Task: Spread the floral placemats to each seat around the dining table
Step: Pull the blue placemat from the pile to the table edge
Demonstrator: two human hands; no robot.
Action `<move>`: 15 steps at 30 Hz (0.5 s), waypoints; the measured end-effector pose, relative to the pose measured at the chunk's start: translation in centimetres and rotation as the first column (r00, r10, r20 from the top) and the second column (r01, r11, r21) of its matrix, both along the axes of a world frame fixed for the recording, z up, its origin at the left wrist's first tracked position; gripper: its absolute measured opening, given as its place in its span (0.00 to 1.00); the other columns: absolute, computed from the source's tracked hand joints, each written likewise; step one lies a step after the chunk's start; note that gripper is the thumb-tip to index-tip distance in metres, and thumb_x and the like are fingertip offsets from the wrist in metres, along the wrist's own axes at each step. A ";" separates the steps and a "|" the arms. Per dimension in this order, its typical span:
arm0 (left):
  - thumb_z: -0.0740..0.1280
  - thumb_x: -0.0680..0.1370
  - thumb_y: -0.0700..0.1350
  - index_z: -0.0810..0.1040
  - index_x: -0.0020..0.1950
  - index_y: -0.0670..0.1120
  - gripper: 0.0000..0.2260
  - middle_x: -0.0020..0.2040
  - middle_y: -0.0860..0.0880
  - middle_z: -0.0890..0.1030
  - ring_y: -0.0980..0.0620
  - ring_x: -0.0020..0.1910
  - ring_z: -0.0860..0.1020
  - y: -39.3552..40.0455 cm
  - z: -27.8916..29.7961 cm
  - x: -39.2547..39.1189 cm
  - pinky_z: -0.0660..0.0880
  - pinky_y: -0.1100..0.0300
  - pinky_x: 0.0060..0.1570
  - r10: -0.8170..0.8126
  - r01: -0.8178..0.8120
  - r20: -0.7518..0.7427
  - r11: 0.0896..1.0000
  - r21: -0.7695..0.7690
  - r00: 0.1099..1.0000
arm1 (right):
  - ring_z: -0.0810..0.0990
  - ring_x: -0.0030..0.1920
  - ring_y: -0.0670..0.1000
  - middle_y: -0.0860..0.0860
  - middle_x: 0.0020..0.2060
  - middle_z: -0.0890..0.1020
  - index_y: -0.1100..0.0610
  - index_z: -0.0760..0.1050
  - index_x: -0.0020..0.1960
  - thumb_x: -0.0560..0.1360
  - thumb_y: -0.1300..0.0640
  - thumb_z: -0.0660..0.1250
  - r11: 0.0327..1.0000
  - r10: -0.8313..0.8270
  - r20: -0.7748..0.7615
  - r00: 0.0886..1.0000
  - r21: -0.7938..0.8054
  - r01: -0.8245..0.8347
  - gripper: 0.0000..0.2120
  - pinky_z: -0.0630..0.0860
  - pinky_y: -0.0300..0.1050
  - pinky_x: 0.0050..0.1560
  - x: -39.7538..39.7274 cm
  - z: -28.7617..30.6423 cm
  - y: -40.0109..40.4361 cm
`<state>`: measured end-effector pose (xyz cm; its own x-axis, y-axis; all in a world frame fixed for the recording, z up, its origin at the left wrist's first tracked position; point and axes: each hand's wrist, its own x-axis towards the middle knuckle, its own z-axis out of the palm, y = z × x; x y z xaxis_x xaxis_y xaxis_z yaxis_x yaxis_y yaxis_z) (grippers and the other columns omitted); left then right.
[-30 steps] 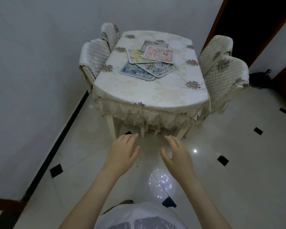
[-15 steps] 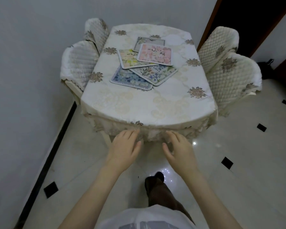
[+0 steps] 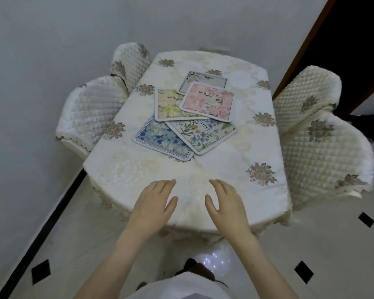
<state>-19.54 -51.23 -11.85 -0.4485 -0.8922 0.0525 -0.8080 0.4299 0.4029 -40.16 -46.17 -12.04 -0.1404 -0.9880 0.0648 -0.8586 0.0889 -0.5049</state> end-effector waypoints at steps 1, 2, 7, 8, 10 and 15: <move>0.57 0.80 0.51 0.66 0.71 0.46 0.21 0.67 0.50 0.73 0.50 0.66 0.68 -1.1 0.1 -0.7 0.66 0.55 0.65 0.012 -0.012 -0.007 1.000 -0.006 1.000 | 0.70 0.67 0.52 0.51 0.67 0.73 0.55 0.68 0.69 0.77 0.51 0.59 1.000 0.008 -0.007 1.000 -0.010 -0.008 0.21 0.69 0.51 0.65 -0.9 0.2 -1.3; 0.57 0.80 0.51 0.66 0.71 0.47 0.21 0.67 0.50 0.73 0.50 0.66 0.68 -2.1 0.2 -1.3 0.66 0.55 0.65 0.021 -0.021 -0.008 1.000 -0.013 1.000 | 0.70 0.66 0.53 0.51 0.66 0.74 0.55 0.68 0.69 0.77 0.51 0.59 1.000 0.015 -0.016 1.000 -0.019 -0.015 0.21 0.70 0.51 0.65 -1.6 0.3 -2.6; 0.57 0.79 0.52 0.67 0.71 0.46 0.21 0.66 0.49 0.74 0.49 0.65 0.70 -6.5 0.1 -2.6 0.67 0.54 0.64 0.027 -0.027 0.010 0.999 -0.030 1.000 | 0.70 0.67 0.53 0.51 0.67 0.73 0.55 0.67 0.69 0.77 0.52 0.59 0.999 0.044 -0.016 0.999 -0.021 -0.044 0.21 0.69 0.49 0.65 -3.4 0.0 -7.9; 0.56 0.79 0.52 0.67 0.71 0.46 0.21 0.66 0.49 0.74 0.49 0.65 0.70 -7.3 -0.1 -2.5 0.67 0.54 0.64 0.030 -0.030 0.010 0.999 -0.026 0.999 | 0.69 0.67 0.52 0.51 0.67 0.73 0.55 0.67 0.70 0.78 0.52 0.59 0.999 0.047 -0.010 0.999 -0.011 -0.047 0.21 0.68 0.49 0.65 -3.4 -0.2 -8.7; 0.57 0.79 0.52 0.66 0.71 0.46 0.21 0.66 0.50 0.73 0.50 0.66 0.69 -9.0 -0.7 -2.4 0.67 0.54 0.65 0.038 -0.038 0.004 0.999 -0.002 0.999 | 0.69 0.67 0.53 0.51 0.67 0.73 0.56 0.68 0.69 0.78 0.52 0.60 0.999 0.045 -0.001 0.999 0.005 -0.045 0.21 0.68 0.49 0.65 -3.2 -0.9 -10.3; 0.57 0.80 0.51 0.65 0.72 0.46 0.21 0.67 0.50 0.73 0.50 0.67 0.68 -13.5 -2.6 -1.4 0.65 0.55 0.67 -0.035 0.033 0.033 0.999 0.042 0.999 | 0.73 0.64 0.55 0.53 0.65 0.75 0.58 0.70 0.68 0.77 0.55 0.62 1.000 0.007 -0.005 1.000 0.027 -0.007 0.20 0.71 0.50 0.63 -1.4 -2.6 -13.8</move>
